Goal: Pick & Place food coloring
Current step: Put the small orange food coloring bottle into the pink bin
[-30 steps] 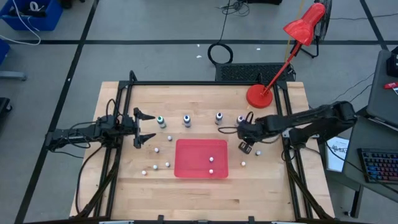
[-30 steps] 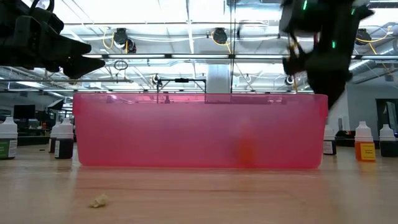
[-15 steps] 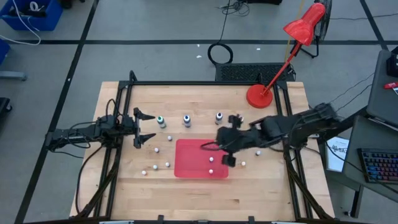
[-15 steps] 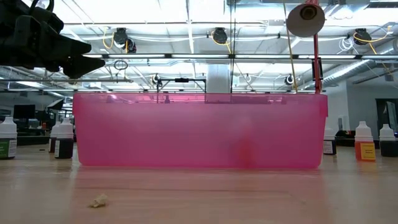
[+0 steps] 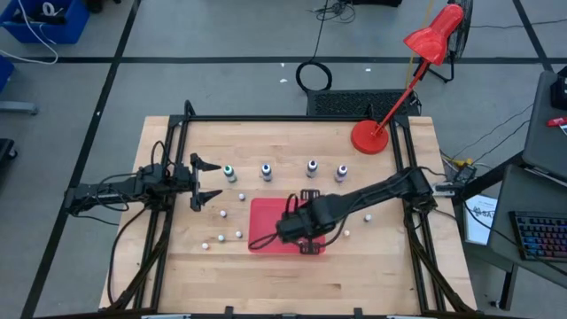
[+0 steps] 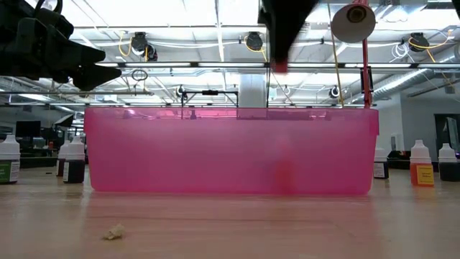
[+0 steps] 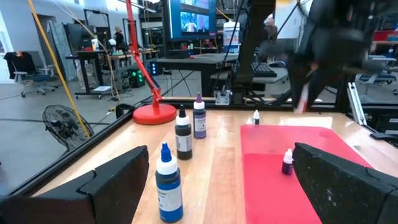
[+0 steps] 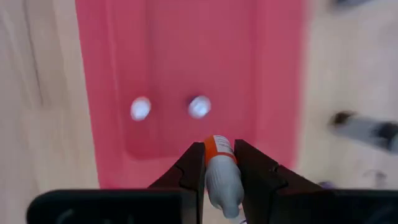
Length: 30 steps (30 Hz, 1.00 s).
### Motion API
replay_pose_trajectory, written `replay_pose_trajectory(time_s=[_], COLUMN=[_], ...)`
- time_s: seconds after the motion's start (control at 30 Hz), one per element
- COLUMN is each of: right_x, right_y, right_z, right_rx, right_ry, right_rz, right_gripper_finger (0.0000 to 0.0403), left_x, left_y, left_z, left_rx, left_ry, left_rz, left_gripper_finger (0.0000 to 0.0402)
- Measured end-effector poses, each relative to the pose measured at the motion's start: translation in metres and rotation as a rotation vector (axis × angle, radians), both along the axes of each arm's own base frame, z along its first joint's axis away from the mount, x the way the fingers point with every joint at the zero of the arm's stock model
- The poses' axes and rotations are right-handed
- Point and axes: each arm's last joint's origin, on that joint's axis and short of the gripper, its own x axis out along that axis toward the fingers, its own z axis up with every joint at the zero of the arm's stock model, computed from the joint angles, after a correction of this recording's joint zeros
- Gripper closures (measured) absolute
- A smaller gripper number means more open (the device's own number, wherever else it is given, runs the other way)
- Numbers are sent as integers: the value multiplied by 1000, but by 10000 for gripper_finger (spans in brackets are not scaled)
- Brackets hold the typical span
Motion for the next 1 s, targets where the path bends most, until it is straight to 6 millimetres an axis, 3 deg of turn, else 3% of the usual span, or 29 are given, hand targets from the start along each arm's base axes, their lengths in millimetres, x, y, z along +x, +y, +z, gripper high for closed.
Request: replay_pose_trajectory(time_s=[0.13,0.37,0.6,1.0], right_x=[-1,-5,-7,-12], right_y=[2,1,0,-5], right_z=[-34,-68,-90,-111], right_rx=[91,112,120,174], right_ry=[22,32,14,20], right_rz=[2,-4,0,-15], right_gripper_finger=[349,349,349,349], left_x=[0,0,0,0], left_y=[0,0,0,0], left_z=[0,0,0,0], left_rx=[0,0,0,0], left_ry=[0,0,0,0], left_rz=[0,0,0,0], left_gripper_finger=[9,9,9,9])
